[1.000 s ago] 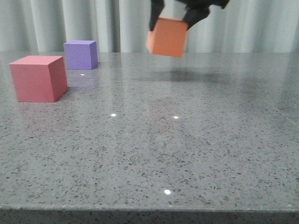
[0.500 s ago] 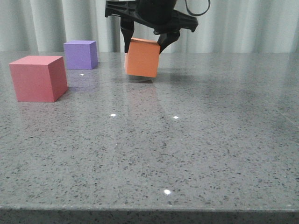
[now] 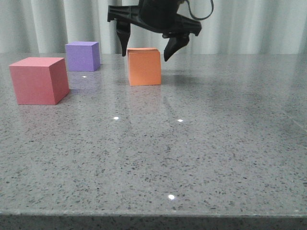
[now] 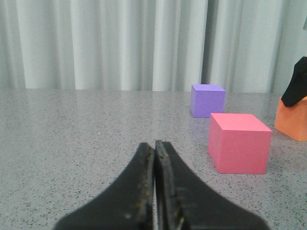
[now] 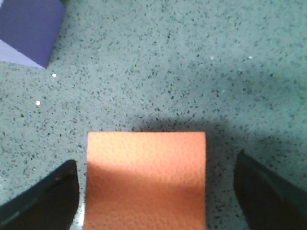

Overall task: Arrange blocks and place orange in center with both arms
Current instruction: 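Open the right gripper and lift it away from the orange cube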

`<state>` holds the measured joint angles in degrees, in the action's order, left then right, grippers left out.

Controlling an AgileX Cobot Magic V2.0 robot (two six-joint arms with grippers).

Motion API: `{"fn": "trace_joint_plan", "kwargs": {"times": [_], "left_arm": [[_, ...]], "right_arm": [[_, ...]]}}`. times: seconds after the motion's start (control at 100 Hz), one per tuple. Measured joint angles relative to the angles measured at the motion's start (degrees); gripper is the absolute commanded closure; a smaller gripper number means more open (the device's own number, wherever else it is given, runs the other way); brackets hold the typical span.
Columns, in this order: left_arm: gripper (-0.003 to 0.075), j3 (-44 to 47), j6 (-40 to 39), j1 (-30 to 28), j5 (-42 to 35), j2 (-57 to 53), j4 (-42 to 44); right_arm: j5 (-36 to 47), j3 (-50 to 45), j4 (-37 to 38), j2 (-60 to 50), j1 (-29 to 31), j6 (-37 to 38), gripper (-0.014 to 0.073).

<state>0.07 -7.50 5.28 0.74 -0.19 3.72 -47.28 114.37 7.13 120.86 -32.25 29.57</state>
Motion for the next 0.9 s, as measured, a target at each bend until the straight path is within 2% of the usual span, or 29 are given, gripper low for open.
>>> {"fn": "trace_joint_plan", "kwargs": {"times": [0.27,0.55,0.74,0.9], "left_arm": [[0.0741,0.00,0.00,0.00,0.00,0.00,0.00],[0.0741,0.00,0.00,0.00,0.00,0.00,0.00],[0.0741,0.00,0.00,0.00,0.00,0.00,0.00],[0.0741,0.00,0.00,0.00,0.00,0.00,0.00]], "right_arm": [[-7.12,5.74,-0.23,-2.73,0.76,-6.91,-0.0052],[-13.68,5.60,-0.30,-11.48,8.59,-14.16,-0.0052],[-14.75,-2.90,-0.30,-19.80,15.15,-16.93,-0.0052],[-9.96,-17.30,-0.20,-30.28,20.70,-17.19,-0.0052]]}}
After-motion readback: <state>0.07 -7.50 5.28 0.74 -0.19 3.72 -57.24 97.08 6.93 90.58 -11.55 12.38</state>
